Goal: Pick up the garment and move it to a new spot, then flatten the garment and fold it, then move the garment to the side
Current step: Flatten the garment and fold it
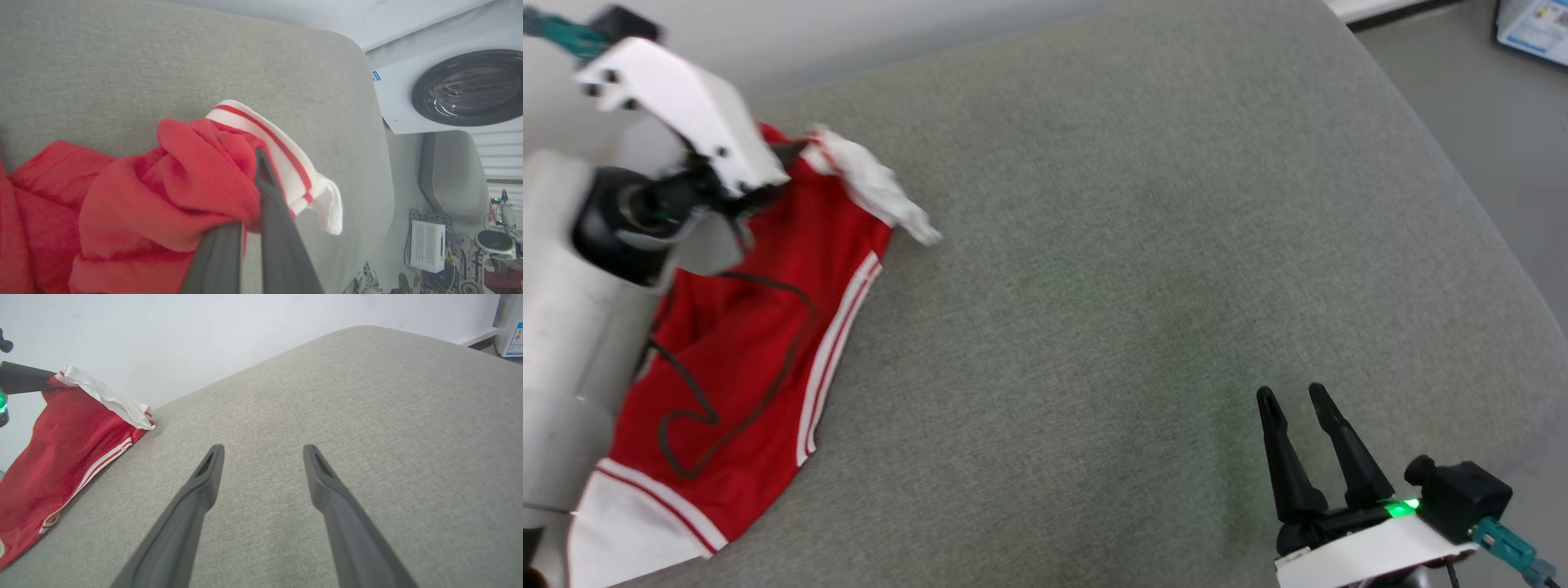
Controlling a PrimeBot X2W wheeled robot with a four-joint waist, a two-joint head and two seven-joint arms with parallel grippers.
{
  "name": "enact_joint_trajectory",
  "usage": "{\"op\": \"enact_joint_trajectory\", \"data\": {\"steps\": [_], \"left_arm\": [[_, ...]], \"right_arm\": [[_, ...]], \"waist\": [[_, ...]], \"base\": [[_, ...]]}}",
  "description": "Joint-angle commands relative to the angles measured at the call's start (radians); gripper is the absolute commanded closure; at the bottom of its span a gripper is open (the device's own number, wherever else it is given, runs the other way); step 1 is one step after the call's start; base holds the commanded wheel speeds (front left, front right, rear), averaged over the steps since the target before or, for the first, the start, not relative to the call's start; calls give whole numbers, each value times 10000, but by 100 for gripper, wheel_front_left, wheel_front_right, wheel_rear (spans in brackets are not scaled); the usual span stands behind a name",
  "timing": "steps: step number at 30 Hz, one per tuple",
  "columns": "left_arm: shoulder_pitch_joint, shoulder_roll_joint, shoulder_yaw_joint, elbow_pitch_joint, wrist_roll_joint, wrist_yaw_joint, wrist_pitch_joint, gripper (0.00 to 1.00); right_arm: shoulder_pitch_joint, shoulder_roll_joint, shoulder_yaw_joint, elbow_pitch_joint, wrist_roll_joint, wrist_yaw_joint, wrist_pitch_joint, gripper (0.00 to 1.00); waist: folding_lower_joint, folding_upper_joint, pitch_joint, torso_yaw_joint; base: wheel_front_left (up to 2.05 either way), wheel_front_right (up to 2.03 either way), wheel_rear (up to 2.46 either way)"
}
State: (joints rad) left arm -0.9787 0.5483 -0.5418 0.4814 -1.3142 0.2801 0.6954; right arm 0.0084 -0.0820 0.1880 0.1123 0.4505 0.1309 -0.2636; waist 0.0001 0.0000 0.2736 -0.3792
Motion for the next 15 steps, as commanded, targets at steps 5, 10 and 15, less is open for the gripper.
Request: {"op": "enact_joint_trajectory", "data": {"steps": [5, 10, 15], "left_arm": [[-505, 515, -8, 1502, 905, -266, -1260, 63], [-841, 266, 125, 2622, 961, -612, -1820, 0], [-1352, -178, 343, 3024, 631, -1350, -2044, 0]], "right_arm": [[-327, 235, 97, -148, 87, -4, -16, 0], [-332, 313, 19, -118, 23, -4, -14, 0], [-352, 316, -31, -35, -48, -4, -14, 0]], "waist": [[-1, 0, 1096, -726], [-1, 0, 1444, -560], [-1, 0, 1343, 22]], "base": [[0, 0, 0], [0, 0, 0], [0, 0, 0]]}}
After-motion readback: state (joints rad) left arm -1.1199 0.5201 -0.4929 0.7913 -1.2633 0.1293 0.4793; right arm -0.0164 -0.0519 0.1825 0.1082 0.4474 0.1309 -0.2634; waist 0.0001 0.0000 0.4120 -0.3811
